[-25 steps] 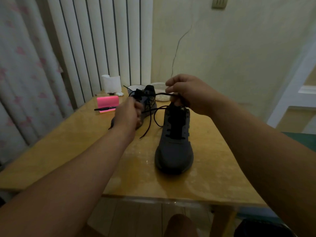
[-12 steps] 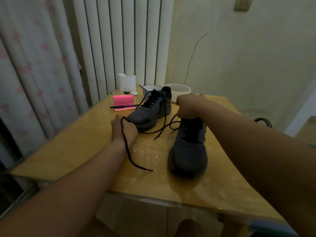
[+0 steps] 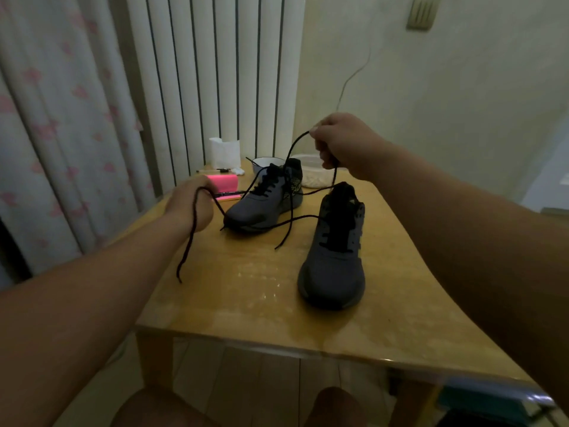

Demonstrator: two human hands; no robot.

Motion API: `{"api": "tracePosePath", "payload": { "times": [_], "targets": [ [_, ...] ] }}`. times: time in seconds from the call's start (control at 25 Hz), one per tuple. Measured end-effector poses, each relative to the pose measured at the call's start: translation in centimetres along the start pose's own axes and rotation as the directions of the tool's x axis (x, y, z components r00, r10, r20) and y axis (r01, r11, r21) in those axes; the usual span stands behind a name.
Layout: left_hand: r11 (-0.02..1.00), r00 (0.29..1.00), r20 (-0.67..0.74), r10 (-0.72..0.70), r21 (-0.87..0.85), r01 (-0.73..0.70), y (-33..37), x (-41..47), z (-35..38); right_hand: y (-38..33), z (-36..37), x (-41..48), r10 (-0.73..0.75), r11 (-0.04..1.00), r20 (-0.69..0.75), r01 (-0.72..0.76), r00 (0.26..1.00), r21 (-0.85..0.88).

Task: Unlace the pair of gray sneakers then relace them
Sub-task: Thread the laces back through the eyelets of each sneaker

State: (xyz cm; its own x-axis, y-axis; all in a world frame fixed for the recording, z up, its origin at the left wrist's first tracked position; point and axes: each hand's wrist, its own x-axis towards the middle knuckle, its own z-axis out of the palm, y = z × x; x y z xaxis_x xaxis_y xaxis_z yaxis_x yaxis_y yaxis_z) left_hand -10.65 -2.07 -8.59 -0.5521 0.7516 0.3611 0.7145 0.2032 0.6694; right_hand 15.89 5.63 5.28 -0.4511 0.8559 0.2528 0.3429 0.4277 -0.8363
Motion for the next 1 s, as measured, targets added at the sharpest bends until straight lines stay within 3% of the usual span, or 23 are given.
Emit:
{"api": "tracePosePath", "payload": {
  "times": [0.16, 0.2, 0.28, 0.36, 0.44, 0.56, 0.68, 0.76, 0.92, 1.0],
  "targets": [
    [0.961, 0.919, 0.354, 0.173, 0.143, -0.235, 4.1, -2.1, 1.8, 1.2, -1.0, -2.0, 0.117, 0.993, -0.008, -0.117, 0.993, 0.017],
    [0.945, 0.922, 0.328, 0.206, 0.177, -0.274, 5.6, -2.4, 1.9, 1.6, -1.1, -2.7, 0.145, 0.989, -0.013, -0.145, 0.989, 0.024],
    [0.962, 0.935, 0.227, 0.272, -0.035, -0.271, 9.1, -3.7, 1.4, 2.4, -1.3, -3.8, 0.183, 0.978, -0.023, -0.18, 0.983, 0.101],
    [0.916, 0.908, 0.341, 0.242, -0.39, -0.097, 12.9, -5.0, 1.0, 2.8, -1.5, -4.9, 0.181, 0.966, 0.005, -0.179, 0.983, 0.187],
    [0.789, 0.829, 0.519, 0.208, -0.59, 0.171, 16.4, -5.7, 0.8, 2.9, -1.2, -6.1, 0.128, 0.972, 0.086, -0.142, 0.988, 0.187],
    [0.626, 0.88, 0.435, 0.189, -0.744, 0.233, 19.7, -5.6, 0.1, 3.1, -1.3, -7.6, 0.093, 0.974, 0.199, -0.13, 0.976, 0.185],
    [0.647, 0.92, 0.296, 0.258, -0.76, 0.063, 21.4, -5.4, -0.9, 3.3, -2.4, -8.6, 0.118, 0.907, 0.273, -0.215, 0.955, 0.361],
    [0.679, 0.896, 0.27, 0.352, -0.733, -0.046, 22.2, -5.9, -1.5, 3.6, -3.5, -8.4, 0.148, 0.825, 0.254, -0.261, 0.956, 0.501],
    [0.806, 0.691, 0.54, 0.48, -0.583, -0.104, 22.9, -7.6, -2.0, 3.2, -5.4, -7.7, 0.067, 0.634, 0.156, -0.162, 0.986, 0.756],
    [0.851, 0.662, 0.599, 0.45, -0.513, -0.115, 22.6, -7.7, -2.3, 2.9, -6.5, -7.6, 0.103, 0.619, 0.03, -0.088, 0.994, 0.781]
  ]
}}
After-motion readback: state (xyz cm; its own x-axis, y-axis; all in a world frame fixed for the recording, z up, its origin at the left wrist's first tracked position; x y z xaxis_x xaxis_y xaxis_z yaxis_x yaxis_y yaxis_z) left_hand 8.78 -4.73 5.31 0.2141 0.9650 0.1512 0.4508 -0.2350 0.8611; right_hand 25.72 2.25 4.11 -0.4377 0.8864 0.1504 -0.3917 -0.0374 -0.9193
